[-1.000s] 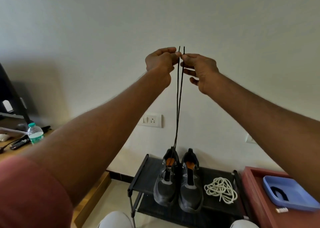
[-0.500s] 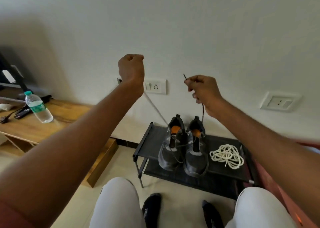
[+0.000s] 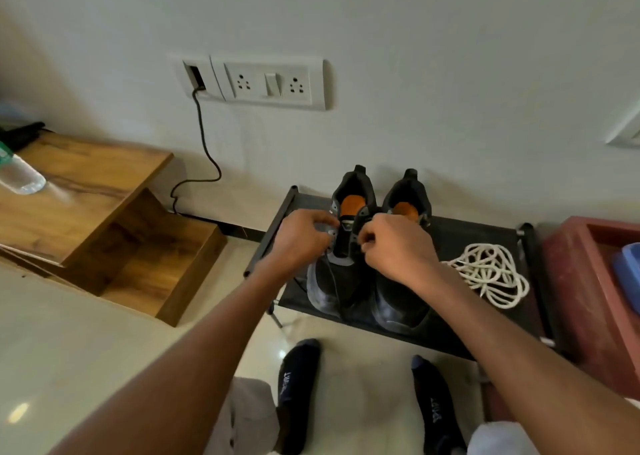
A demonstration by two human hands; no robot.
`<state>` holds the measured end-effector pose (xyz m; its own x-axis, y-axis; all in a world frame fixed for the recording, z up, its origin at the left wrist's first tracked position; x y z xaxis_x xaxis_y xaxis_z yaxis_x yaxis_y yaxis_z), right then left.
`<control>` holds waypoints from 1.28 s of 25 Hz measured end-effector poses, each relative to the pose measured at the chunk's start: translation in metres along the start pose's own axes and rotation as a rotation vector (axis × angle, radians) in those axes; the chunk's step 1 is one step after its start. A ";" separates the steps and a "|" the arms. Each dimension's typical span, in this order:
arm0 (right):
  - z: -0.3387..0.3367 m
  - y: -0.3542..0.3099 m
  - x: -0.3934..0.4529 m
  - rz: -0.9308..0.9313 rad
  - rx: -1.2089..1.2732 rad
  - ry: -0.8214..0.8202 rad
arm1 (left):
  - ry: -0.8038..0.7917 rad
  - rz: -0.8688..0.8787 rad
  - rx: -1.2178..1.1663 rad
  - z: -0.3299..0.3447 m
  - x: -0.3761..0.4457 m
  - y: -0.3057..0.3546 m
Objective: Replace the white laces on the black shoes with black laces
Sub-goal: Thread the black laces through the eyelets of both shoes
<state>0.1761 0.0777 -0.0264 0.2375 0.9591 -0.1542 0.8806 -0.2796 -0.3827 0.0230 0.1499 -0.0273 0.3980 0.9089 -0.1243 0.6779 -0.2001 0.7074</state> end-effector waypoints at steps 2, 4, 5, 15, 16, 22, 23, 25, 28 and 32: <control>0.007 -0.004 0.002 -0.020 -0.039 -0.002 | -0.126 0.040 0.054 0.006 0.013 -0.005; 0.013 -0.006 0.000 -0.010 -0.041 0.020 | -0.195 0.064 0.086 0.002 0.019 -0.007; 0.014 -0.006 0.001 -0.004 -0.038 0.029 | -0.239 0.078 0.129 0.004 0.020 -0.006; 0.008 0.010 0.013 0.023 0.002 -0.122 | -0.321 0.150 0.232 0.010 0.022 -0.008; 0.007 0.013 0.013 0.022 0.001 -0.139 | -0.324 0.156 0.234 0.010 0.022 -0.009; -0.019 0.012 0.015 0.057 0.288 0.267 | -0.134 0.160 0.154 -0.004 0.027 -0.010; -0.020 0.011 0.017 0.047 0.391 0.298 | -0.051 0.152 0.166 -0.009 0.028 -0.010; -0.015 0.007 0.019 0.047 0.551 0.241 | 0.088 0.131 0.231 -0.018 0.027 -0.010; -0.001 -0.001 0.019 0.076 0.572 0.146 | 0.066 0.065 0.278 -0.016 0.026 -0.016; 0.010 -0.002 0.022 0.105 0.591 0.177 | -0.081 0.053 0.332 0.000 0.032 -0.021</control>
<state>0.1755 0.0986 -0.0379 0.4193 0.9039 -0.0840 0.4853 -0.3014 -0.8207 0.0215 0.1829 -0.0463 0.4772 0.8646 -0.1575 0.8137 -0.3670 0.4507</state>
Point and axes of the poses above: each hand's wrist, its own x-axis towards the middle knuckle, its own z-axis out of the palm, y = z × x, the point moved 5 cm from there along x, towards the middle knuckle, and after that the axes turned 6 degrees about z, right-handed, at the moved point
